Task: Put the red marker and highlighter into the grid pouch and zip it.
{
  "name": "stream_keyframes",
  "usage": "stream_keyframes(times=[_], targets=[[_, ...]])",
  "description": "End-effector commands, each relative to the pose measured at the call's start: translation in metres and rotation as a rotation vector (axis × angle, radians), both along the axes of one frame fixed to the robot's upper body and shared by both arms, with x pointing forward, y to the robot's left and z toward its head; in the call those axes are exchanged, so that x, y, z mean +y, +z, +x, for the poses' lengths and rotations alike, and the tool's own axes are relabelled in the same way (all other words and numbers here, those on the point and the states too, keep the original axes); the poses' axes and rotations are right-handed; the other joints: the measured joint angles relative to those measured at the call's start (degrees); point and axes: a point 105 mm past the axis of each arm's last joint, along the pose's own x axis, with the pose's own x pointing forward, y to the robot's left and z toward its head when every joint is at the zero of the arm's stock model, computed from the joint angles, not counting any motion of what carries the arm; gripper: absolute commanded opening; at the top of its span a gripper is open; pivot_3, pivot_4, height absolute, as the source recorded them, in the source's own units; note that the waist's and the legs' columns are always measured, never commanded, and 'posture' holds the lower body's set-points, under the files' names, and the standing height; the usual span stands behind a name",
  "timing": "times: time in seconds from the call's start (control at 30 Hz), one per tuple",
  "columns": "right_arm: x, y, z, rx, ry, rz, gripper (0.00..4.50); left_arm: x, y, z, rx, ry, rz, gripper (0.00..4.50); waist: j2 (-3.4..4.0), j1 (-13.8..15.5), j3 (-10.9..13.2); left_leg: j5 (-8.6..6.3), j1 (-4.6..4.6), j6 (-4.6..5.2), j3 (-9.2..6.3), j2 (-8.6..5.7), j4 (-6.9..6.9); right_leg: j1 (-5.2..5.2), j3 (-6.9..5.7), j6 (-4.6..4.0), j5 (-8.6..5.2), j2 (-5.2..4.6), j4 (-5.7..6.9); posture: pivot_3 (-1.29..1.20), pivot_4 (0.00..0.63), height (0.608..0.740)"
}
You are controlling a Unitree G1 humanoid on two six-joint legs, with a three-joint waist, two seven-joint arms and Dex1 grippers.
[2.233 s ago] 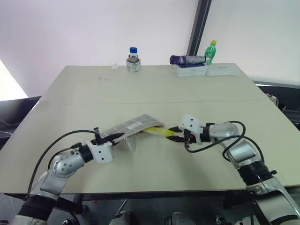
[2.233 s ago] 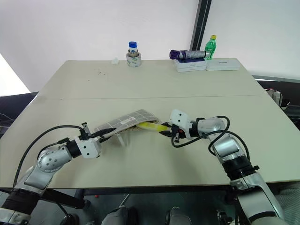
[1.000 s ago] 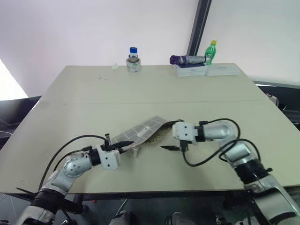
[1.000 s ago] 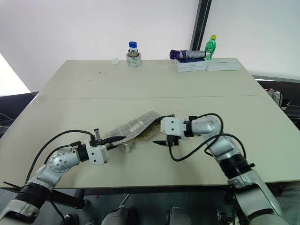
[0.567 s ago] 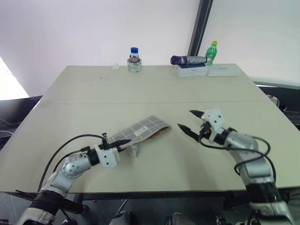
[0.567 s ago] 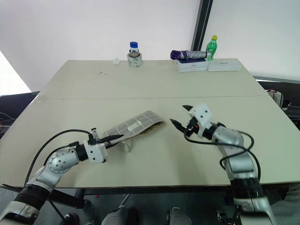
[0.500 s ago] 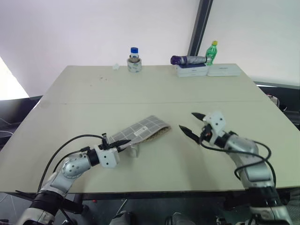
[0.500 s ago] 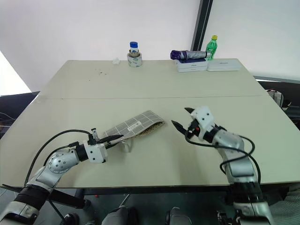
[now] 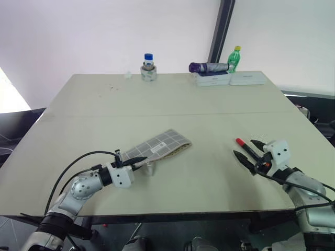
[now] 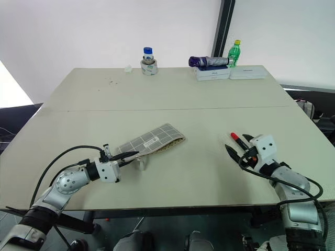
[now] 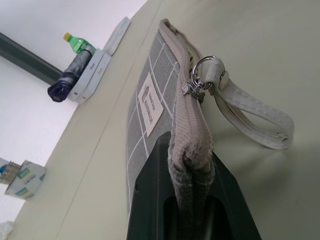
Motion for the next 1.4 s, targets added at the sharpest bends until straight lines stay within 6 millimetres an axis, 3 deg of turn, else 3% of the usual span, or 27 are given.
stream_keyframes(times=[0.03,0.23,0.33,0.47,0.57,0.6,0.7,0.8,0.9,0.97,1.1,1.3,1.4], targets=[[-0.019,0.007,0.008,0.001,-0.066,-0.039,4.07,-0.004,0.007,-0.003,-0.025,-0.022,-0.013,0.0,0.0,0.0,0.0,0.0,0.0,0.0,0.0,0.0,0.0,0.0,0.0,0.0,0.0,0.0,0.0,0.0,0.15,0.74],[-0.053,-0.007,0.02,0.177,-0.181,0.037,4.07,-0.002,0.005,-0.003,-0.021,-0.012,-0.012,0.0,0.0,-0.02,0.0,0.0,0.0,0.0,0.01,-0.01,0.02,0.01,0.0,0.0,0.0,-0.02,0.0,0.0,0.15,0.74],[-0.054,-0.018,0.019,0.298,-0.151,0.066,4.07,-0.002,0.005,-0.004,-0.021,-0.011,-0.009,0.0,0.01,-0.01,-0.01,0.0,0.01,0.01,0.01,0.0,0.01,0.01,0.0,-0.01,0.0,-0.02,0.01,0.0,0.15,0.74],[-0.055,-0.023,0.018,0.34,-0.138,0.018,2.26,-0.003,0.006,-0.003,-0.025,-0.01,-0.01,0.0,0.01,0.03,-0.01,0.0,0.01,0.01,0.01,0.0,0.0,0.02,0.0,-0.01,0.0,-0.02,0.0,0.0,0.15,0.74],[-0.044,-0.013,0.023,0.317,-0.096,0.053,0.61,-0.002,0.007,-0.003,-0.027,-0.007,-0.009,0.0,0.01,0.03,-0.01,0.0,0.01,0.01,0.01,0.0,0.03,0.04,0.0,0.0,0.0,-0.03,0.0,0.0,0.15,0.74],[-0.039,-0.009,0.024,0.306,-0.072,0.068,0.33,-0.002,0.007,-0.003,-0.027,-0.006,-0.008,0.0,0.01,0.05,-0.01,0.0,0.02,0.01,0.0,0.0,0.04,0.05,0.0,0.0,0.0,-0.03,0.0,0.0,0.15,0.74],[-0.019,0.003,0.023,0.272,0.04,0.064,0.33,-0.001,0.007,-0.003,-0.027,-0.003,-0.009,0.0,0.02,0.02,-0.01,0.0,0.02,0.01,0.0,0.0,0.03,0.04,0.0,0.0,0.0,-0.03,0.0,0.0,0.15,0.74],[0.032,0.016,0.005,0.302,0.331,0.028,0.33,-0.003,0.009,0.0,-0.033,0.001,-0.013,0.0,0.02,0.01,-0.01,-0.01,0.02,0.02,-0.01,0.01,0.01,0.02,0.0,0.0,0.0,-0.03,0.01,0.0,0.15,0.74],[0.067,0.024,-0.013,0.325,0.517,0.03,0.33,-0.006,0.011,0.002,-0.04,0.002,-0.024,0.0,0.02,0.04,-0.01,-0.03,0.01,0.06,-0.05,0.03,0.01,0.03,-0.01,0.0,0.0,-0.04,0.0,0.0,0.15,0.74],[0.077,0.029,-0.016,0.329,0.546,0.072,0.33,-0.007,0.012,0.003,-0.042,-0.001,-0.025,0.0,0.01,0.25,-0.01,-0.05,0.0,0.09,-0.07,0.02,0.04,0.04,-0.03,0.0,0.0,-0.05,0.0,0.0,0.15,0.74],[0.104,0.015,-0.016,0.318,0.604,-0.045,0.33,-0.014,0.014,0.003,-0.051,-0.018,-0.029,0.0,-0.01,0.2,-0.02,-0.12,-0.01,0.19,-0.07,-0.01,0.14,0.09,-0.07,-0.01,0.0,-0.12,-0.01,0.0,0.15,0.74],[0.126,0.008,-0.007,0.301,0.615,-0.055,0.33,-0.019,0.016,0.002,-0.059,-0.027,-0.034,0.0,-0.01,0.13,-0.02,-0.1,-0.03,0.18,-0.05,-0.01,0.13,0.05,-0.07,-0.01,0.0,-0.1,0.0,0.0,0.15,0.74],[0.132,0.014,-0.001,0.26,0.619,-0.038,0.33,-0.02,0.015,0.001,-0.06,-0.032,-0.028,0.0,-0.01,0.2,-0.02,-0.11,-0.04,0.18,-0.06,-0.02,0.15,0.07,-0.08,-0.01,0.0,-0.1,0.0,0.0,0.15,0.74]])
